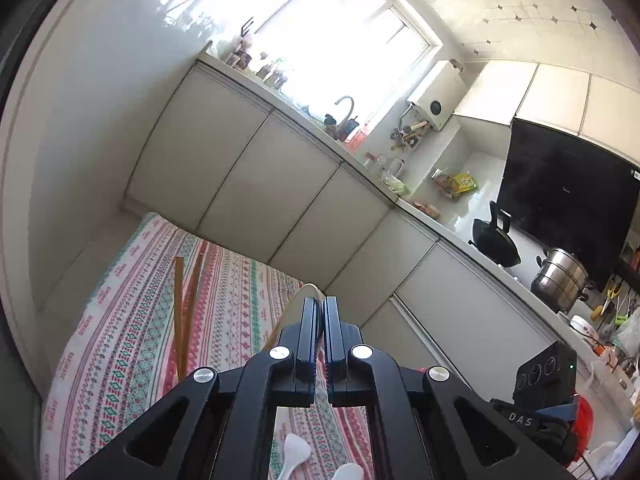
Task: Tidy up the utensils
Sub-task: 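Lift both spoons and carry them over the pink basket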
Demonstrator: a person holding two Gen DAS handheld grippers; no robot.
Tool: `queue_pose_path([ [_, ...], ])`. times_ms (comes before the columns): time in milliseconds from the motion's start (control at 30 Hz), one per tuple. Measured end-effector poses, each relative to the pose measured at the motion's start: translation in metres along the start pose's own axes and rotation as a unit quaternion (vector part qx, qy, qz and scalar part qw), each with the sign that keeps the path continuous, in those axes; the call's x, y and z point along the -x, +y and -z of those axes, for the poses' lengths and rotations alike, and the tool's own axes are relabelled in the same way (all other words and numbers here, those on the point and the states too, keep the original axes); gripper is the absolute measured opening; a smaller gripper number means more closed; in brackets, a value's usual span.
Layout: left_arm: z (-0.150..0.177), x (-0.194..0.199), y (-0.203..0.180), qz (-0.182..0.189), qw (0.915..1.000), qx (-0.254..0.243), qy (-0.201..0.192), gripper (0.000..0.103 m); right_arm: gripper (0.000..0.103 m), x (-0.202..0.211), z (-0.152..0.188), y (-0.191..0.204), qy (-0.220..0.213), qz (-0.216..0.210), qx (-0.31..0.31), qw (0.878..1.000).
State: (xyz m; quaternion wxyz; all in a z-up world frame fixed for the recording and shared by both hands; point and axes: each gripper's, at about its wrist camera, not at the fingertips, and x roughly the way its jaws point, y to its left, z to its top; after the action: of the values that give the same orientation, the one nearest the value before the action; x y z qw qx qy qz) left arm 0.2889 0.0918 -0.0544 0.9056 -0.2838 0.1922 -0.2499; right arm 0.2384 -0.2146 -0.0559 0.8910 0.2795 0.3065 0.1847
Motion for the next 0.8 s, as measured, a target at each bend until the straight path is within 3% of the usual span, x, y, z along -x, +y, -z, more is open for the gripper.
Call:
queue_pose_path([
  [533,0.003,-0.041,0.024,0.002,0.9998,-0.019,-0.006,0.003,0.001,-0.019,0.0,-0.003,-0.007,-0.002,0.0,1.0],
  [667,0.009,-0.045,0.029,-0.002,0.9998,-0.015,0.008,0.003,0.001,-0.021,0.002,-0.004,-0.004,0.002,0.006,1.0],
  [800,0.022,-0.057,0.041,-0.022,0.9986,-0.012,0.047,0.003,0.001,-0.025,0.004,-0.005,-0.003,0.008,0.008,1.0],
])
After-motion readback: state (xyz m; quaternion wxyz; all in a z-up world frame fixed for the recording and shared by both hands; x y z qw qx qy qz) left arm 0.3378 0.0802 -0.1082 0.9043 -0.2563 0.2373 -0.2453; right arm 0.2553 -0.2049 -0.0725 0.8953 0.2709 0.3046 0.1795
